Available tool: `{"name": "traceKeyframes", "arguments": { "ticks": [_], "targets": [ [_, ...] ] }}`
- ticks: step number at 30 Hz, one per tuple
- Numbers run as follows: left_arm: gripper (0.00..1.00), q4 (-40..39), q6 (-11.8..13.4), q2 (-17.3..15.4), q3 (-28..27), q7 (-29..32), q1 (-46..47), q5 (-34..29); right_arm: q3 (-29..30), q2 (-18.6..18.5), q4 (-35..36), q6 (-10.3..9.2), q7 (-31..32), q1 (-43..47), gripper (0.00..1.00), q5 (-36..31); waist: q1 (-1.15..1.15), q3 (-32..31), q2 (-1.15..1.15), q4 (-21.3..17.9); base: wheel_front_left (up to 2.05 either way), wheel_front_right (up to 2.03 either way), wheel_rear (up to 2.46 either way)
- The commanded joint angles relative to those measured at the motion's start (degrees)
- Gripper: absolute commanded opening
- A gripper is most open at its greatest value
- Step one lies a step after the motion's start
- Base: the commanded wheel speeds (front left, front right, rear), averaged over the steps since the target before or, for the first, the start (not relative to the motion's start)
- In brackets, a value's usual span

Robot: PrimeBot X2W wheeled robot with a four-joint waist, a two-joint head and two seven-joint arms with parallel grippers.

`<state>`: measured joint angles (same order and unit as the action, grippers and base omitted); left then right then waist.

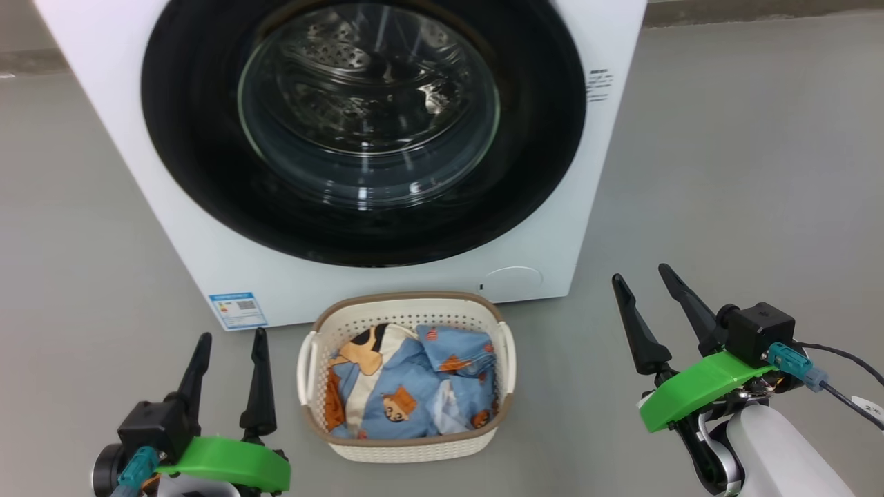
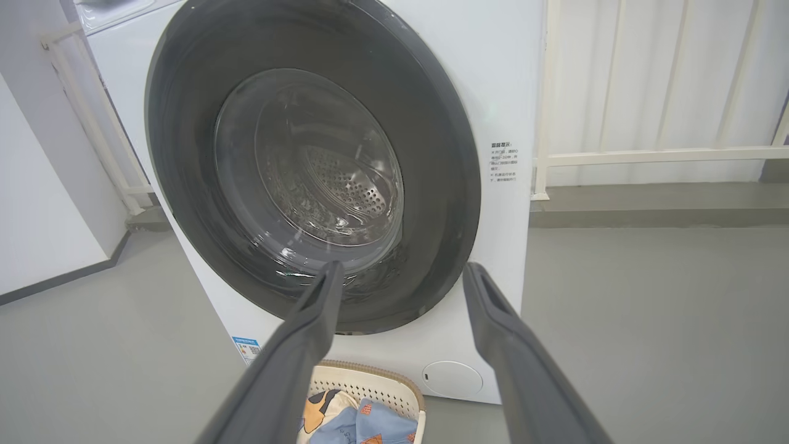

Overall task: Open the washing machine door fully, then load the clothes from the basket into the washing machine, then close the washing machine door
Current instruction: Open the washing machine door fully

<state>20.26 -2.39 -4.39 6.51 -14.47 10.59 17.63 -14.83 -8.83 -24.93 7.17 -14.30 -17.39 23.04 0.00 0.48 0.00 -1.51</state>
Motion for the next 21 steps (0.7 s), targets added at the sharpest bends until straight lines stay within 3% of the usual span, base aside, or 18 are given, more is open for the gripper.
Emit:
{"name": "traceKeyframes", "arguments": {
  "ticks": [1, 11, 21],
  "targets": [
    [1.00, -1.25, 0.54, -0.83, -1.76, -0.52, 2.66, -0.27, -0.87, -0.16, 1.37, 0.32, -0.70, -1.97, 1.00, -0.37, 0.00, -0.05, 0.00, 0.00, 1.06, 1.06, -2.12],
    [1.00, -1.77, -0.40, -0.53, -2.31, -0.52, 2.35, 1.07, -0.73, -0.17, 1.28, 0.32, -0.70, -2.01, 1.00, -0.19, 0.00, -0.22, 0.00, -0.06, 1.08, 1.08, -2.17],
    [1.00, -1.68, -0.32, -0.46, -2.64, -0.52, 2.21, 0.95, -0.39, 0.11, 1.43, 0.32, -0.70, -1.69, 1.00, -0.55, 0.00, -0.38, 0.00, 0.05, 0.37, 0.37, -0.74]
  ]
}}
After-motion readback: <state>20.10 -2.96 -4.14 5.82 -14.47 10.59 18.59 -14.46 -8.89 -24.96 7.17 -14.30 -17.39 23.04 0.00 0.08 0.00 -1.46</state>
